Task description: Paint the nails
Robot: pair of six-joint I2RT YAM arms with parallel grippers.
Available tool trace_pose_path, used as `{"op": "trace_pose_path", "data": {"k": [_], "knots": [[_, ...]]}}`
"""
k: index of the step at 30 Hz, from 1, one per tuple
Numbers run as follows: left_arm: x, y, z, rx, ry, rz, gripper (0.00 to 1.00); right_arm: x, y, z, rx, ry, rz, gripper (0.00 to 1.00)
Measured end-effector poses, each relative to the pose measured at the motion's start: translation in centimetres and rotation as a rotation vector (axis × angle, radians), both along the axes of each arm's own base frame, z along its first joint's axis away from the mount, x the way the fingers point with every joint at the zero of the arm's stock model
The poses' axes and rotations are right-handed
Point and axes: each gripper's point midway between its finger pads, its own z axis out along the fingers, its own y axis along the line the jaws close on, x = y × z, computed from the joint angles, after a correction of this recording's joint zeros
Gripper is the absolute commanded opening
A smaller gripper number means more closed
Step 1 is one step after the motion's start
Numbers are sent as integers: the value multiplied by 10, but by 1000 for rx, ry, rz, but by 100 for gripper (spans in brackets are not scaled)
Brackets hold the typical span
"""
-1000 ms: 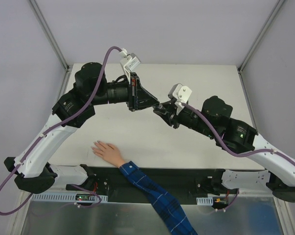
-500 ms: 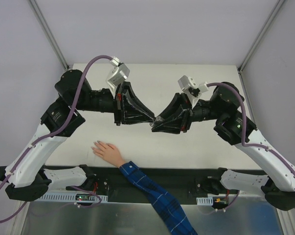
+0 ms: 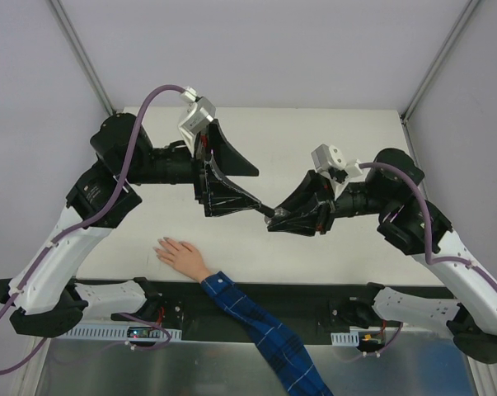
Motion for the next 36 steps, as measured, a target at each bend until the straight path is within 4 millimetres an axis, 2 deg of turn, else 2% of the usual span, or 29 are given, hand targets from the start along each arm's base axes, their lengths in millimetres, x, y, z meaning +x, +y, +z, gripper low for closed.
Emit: {"op": "trace_pose_path", "data": {"k": [7,11,14,17,18,21,23,24,25,27,31,36], "knots": [[7,-3,-10,36,13,21,77,21,1,0,2,-16,-123,0],[11,-7,-19,65,29,21,60,29,2,0,2,-14,-165,0],[13,-8,-23,79,30,21,53,34,5,-1,-1,-11,-183,0],[15,-9,-24,82,26,26,43,38,10,-5,-13,0,-186,0],[15,-8,-24,84,24,28,37,40,11,-7,-18,4,-186,0],[14,-7,-23,89,11,29,29,45,15,-11,-32,15,-194,0],[14,-6,-24,94,8,32,31,46,16,-12,-34,17,-198,1],[15,-6,-24,98,7,34,34,46,16,-12,-33,17,-200,0],[15,-6,-25,103,4,36,44,47,17,-11,-30,15,-201,0],[17,-5,-28,111,-2,43,48,48,17,-9,-22,11,-206,0],[17,-4,-32,127,5,48,38,50,17,-8,-18,9,-219,0],[17,-3,-35,140,4,47,19,51,17,-8,-17,12,-226,0]]}}
